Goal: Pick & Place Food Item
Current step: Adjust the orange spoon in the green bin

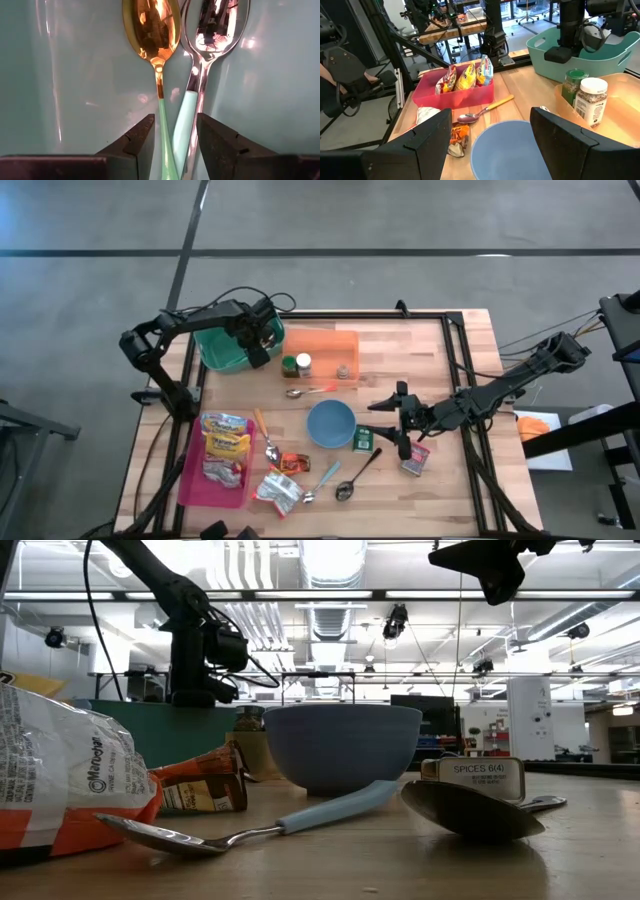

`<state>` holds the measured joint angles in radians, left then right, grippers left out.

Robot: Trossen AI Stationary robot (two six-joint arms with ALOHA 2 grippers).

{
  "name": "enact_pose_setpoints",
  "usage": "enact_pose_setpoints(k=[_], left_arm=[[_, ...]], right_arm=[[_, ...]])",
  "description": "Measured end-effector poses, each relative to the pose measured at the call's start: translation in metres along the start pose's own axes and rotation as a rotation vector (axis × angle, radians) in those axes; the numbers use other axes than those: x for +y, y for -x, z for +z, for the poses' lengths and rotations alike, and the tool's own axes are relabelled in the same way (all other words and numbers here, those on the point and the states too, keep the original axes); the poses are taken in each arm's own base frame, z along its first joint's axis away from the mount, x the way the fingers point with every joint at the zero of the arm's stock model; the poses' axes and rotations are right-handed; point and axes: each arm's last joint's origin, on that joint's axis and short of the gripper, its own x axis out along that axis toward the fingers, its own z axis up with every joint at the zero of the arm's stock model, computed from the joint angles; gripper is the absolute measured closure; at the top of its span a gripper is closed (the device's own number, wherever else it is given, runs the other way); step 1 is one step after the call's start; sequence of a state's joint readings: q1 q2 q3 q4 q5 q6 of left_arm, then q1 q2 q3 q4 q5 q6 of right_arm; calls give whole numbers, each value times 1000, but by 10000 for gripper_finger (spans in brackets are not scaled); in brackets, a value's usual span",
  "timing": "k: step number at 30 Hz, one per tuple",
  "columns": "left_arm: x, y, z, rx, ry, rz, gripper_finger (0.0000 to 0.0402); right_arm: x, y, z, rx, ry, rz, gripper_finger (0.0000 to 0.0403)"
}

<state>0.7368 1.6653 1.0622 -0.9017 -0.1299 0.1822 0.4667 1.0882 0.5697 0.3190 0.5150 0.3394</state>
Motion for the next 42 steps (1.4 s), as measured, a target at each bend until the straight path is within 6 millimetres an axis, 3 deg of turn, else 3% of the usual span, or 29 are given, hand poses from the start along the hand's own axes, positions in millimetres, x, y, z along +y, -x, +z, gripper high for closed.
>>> enact_pose_setpoints(k=[10, 18, 28, 35, 42], left_arm=[[2, 18, -2, -44, 11, 9, 253], [5, 48, -6, -74, 25, 14, 253], [-1, 90, -27, -140, 14, 12, 253], [-39, 114, -44, -187, -138, -50, 253], [-117, 127, -60, -228, -394, -168, 254]], right_arm=[[0, 0, 0, 0, 0, 0, 138], [0, 0, -1, 4, 3, -1, 138], [0, 0, -1, 7, 4, -2, 138], [0, 0, 0, 4, 2, -2, 138], [0, 0, 0, 0, -25, -1, 138]])
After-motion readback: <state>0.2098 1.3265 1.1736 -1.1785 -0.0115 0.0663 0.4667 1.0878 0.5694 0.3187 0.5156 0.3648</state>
